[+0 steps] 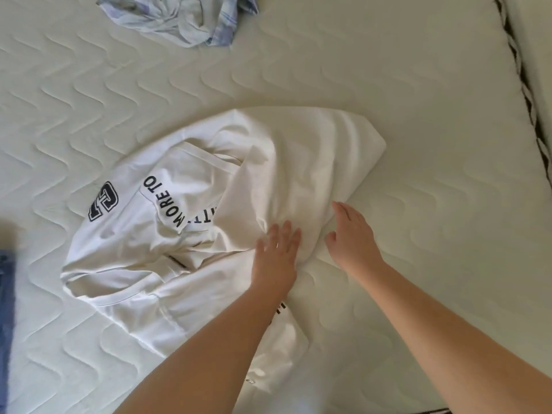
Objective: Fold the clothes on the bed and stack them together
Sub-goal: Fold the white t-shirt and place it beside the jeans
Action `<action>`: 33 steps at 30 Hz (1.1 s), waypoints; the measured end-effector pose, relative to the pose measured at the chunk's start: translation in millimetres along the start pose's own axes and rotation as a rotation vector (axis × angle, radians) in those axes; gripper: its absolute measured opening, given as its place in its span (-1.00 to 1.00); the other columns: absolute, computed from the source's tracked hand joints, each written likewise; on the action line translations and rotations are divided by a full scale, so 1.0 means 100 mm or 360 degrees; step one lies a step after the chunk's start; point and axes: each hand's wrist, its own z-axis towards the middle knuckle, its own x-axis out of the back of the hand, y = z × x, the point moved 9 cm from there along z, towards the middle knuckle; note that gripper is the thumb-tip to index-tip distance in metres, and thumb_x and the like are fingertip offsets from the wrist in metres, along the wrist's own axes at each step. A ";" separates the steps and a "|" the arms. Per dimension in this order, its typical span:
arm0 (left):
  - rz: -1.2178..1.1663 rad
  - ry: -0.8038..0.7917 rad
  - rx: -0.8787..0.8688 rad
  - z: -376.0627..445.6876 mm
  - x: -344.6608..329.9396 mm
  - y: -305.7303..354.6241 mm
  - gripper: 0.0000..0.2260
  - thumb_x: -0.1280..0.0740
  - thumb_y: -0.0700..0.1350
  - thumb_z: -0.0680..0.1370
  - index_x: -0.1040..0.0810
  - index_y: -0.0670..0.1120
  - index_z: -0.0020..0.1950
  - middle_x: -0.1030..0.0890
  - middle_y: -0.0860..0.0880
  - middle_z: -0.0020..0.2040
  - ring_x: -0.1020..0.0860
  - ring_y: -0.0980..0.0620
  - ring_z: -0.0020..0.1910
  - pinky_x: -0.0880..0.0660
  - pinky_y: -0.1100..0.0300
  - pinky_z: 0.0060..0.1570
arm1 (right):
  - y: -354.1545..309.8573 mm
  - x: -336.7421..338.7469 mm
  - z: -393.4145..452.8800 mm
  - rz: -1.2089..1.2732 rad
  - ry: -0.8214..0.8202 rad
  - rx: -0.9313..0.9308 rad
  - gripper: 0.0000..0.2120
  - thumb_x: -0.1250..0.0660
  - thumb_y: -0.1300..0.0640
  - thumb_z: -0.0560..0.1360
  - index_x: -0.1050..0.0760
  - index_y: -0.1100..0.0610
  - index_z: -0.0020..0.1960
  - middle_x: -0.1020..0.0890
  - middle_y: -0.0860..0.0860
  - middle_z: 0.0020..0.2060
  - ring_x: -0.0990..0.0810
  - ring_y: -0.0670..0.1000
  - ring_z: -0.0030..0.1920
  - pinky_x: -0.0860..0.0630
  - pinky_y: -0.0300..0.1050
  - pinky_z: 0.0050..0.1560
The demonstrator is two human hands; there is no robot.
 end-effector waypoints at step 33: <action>-0.1692 0.0832 0.0414 -1.44 0.98 -0.95 -0.61 -0.35 -0.16 0.46 -0.47 0.22 0.20 -0.61 0.29 0.02 -0.56 0.23 0.00 -0.39 0.49 -0.10 | -1.62 0.52 -1.53 0.1444 -0.0190 0.0439 -0.52 -0.12 0.12 0.59 -0.39 -0.46 0.26 -0.61 0.22 -0.19 -0.55 0.15 -0.21 -0.45 -0.26 -0.21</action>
